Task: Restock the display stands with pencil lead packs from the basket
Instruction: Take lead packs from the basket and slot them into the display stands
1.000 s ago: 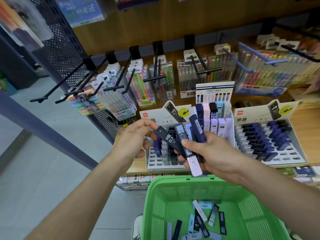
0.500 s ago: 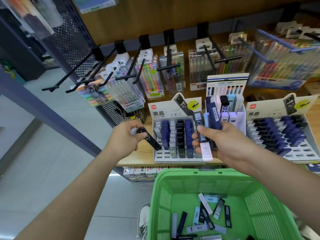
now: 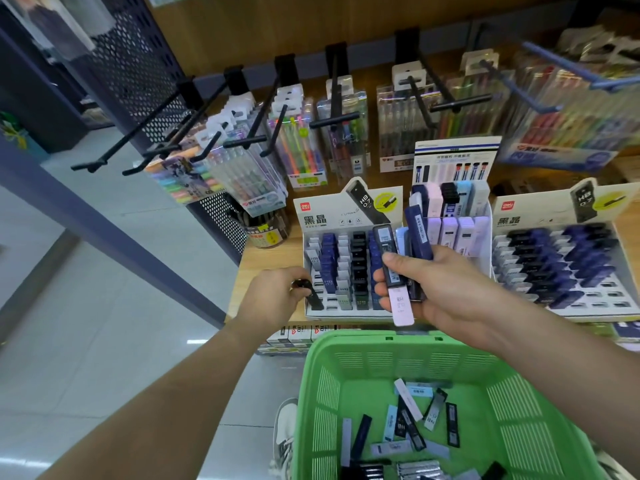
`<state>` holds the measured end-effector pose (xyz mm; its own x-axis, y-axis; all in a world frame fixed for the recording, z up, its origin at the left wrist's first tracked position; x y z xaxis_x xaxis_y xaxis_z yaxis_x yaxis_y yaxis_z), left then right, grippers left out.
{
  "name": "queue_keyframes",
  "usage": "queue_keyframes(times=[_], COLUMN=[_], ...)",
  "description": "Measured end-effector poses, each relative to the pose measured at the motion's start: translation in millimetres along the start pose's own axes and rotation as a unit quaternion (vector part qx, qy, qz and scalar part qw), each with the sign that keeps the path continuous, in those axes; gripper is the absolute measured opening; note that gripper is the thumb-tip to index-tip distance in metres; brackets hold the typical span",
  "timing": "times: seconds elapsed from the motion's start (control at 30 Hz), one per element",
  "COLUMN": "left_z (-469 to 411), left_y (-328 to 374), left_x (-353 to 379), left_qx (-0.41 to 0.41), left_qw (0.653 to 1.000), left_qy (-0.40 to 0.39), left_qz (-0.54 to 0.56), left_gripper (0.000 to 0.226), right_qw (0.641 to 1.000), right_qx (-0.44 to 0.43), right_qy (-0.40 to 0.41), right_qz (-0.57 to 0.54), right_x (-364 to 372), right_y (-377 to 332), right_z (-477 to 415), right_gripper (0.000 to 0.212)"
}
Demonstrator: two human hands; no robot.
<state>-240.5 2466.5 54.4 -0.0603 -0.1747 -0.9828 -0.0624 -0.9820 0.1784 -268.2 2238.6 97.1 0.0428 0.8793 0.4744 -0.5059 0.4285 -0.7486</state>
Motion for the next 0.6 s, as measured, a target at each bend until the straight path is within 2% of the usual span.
queue_keyframes(times=[0.2,0.3,0.47,0.53,0.6], left_z=[-2,1,1,-1,-6], left_y=[-4,2,6,6,10], left_x=[-1,10,11,4,-12], left_qx=[0.021,0.047,0.029,0.008,-0.028], left_qw=[0.996,0.988,0.984,0.985,0.994], left_qy=[-0.029,-0.071,-0.089,-0.104,-0.091], left_qz=[-0.076,-0.125,-0.152,-0.139,-0.053], left_gripper=[0.010,0.015,0.016,0.028,0.034], right_qw=[1.000,1.000,1.000,1.000,1.000], right_qx=[0.002,0.008,0.016,0.017,0.020], right_qy=[-0.006,-0.012,-0.016,-0.012,-0.010], right_qz=[0.000,-0.002,-0.004,-0.005,-0.010], right_x=[-3,-4,-2,-4,-5], right_y=[-1,0,2,2,1], right_z=[1,2,0,0,1], right_gripper=[0.009,0.012,0.011,0.011,0.010])
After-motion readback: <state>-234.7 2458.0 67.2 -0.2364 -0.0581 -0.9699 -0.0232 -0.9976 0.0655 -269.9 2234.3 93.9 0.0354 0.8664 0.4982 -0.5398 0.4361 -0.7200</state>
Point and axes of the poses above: each hand's wrist, its own z-axis away from the middle knuckle, its own x-axis out of the palm, y = z × x, the point moved 5 cm from there along -z, towards the middle knuckle, and after that the axes turned 12 degrees about -z, right-handed, at the moved point
